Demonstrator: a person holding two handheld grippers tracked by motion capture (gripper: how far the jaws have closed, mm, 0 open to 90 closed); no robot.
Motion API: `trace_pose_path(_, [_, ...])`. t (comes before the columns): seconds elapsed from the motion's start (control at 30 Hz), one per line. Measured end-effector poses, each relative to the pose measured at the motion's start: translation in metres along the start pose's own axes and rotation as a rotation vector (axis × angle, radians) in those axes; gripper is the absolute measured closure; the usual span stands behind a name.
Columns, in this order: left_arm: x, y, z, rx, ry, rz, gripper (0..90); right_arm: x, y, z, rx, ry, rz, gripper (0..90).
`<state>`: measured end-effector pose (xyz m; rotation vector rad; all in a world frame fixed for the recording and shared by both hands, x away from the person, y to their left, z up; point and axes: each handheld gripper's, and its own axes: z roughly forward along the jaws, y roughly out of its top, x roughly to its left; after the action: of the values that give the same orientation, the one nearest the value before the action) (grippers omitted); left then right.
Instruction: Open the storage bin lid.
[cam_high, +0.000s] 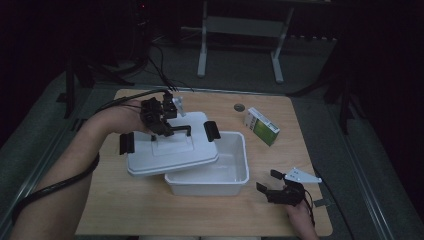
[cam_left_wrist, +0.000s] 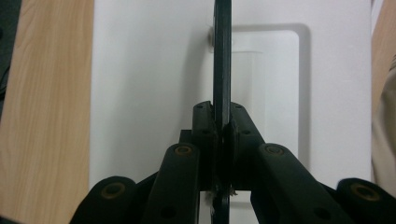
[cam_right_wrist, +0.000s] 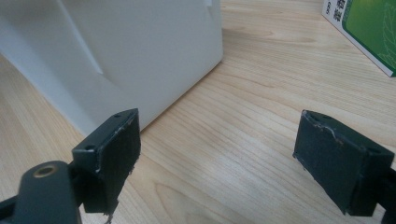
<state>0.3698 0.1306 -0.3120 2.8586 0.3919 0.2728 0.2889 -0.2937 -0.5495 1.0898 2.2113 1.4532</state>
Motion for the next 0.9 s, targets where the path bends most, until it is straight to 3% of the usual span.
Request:
trace_pose_path(0.43, [0.009,-0.066,-0.018,-0.01,0.03,-0.131,83.5,0.001,0.001,0.001,0.008,-0.006,-0.005,14.3])
trace_pose_path(0.9, [0.014,-0.128,-0.019,0.006,0.044,-0.245,83.5,0.002,0.001,0.003,0.016,-0.01,-0.008,14.3])
